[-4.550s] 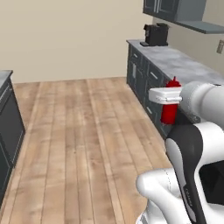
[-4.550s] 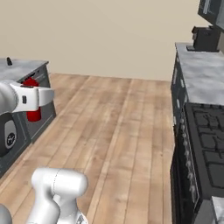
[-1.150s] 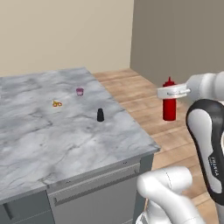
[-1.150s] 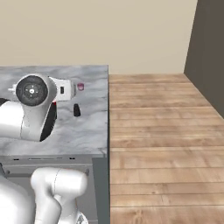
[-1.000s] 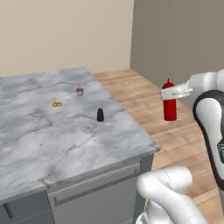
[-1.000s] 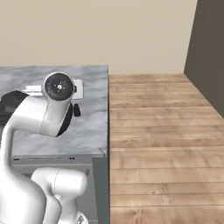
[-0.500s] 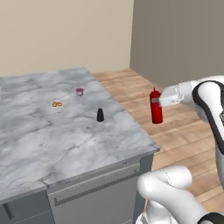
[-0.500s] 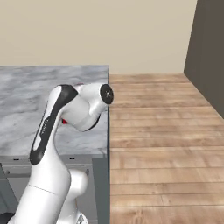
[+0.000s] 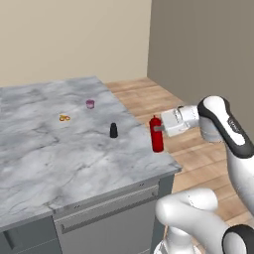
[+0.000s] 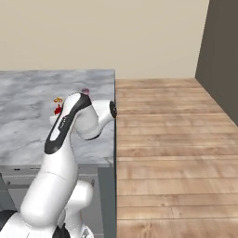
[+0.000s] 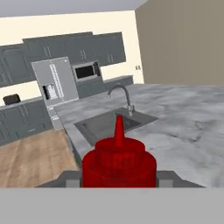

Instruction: Move the shaker and ketchup from the cabinet to the dining counter.

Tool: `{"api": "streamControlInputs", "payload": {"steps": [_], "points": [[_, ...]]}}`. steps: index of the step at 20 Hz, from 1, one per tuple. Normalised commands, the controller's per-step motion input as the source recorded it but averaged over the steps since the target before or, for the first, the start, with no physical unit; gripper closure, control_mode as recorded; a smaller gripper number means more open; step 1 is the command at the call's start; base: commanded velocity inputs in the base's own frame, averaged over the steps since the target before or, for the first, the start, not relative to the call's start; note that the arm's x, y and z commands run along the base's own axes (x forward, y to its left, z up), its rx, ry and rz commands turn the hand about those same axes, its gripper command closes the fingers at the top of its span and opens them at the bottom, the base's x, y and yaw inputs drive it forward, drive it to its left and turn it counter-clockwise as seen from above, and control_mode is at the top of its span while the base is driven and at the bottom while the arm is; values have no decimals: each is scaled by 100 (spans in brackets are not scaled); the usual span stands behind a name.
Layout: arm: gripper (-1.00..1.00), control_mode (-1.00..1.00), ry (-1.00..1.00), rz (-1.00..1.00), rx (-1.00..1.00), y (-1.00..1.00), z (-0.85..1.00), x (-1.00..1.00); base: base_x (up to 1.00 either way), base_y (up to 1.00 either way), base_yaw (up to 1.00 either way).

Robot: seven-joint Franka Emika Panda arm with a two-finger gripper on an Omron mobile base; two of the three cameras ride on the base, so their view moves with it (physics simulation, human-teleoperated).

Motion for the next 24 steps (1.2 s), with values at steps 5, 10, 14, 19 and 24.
{"api": "streamControlInputs", "payload": {"steps": [5,10,14,19,24], "points": [[100,-100,-5,17,0,39,-37,45,0,0,0],[100,-100,-2,13,5,31,-46,40,0,0,0],[100,-100,-3,10,5,36,-36,50,0,0,0],[100,-100,-8,10,5,24,-34,37,0,0,0],[100,-100,-3,9,4,12,-33,51,0,0,0]]}}
